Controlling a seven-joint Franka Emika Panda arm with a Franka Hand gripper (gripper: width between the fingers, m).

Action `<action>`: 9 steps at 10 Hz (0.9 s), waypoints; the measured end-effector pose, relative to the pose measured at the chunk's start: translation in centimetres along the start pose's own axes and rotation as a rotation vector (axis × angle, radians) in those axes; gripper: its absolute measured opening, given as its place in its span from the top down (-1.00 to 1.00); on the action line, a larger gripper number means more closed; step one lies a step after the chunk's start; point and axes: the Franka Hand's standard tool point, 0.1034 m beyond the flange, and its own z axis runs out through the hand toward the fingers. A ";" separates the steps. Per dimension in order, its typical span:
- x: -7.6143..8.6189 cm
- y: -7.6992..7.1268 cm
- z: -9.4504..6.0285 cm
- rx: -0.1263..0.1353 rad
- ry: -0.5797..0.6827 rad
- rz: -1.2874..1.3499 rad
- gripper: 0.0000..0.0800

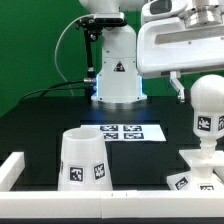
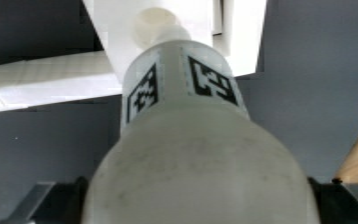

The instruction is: Assemble lamp

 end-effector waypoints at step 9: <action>-0.8 0.5 0.9 -0.009 -0.017 -0.022 -0.44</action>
Offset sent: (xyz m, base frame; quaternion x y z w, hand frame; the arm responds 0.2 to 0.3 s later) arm -0.0026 -0.0086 -0.0038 -0.0015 0.0018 -0.0099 0.9999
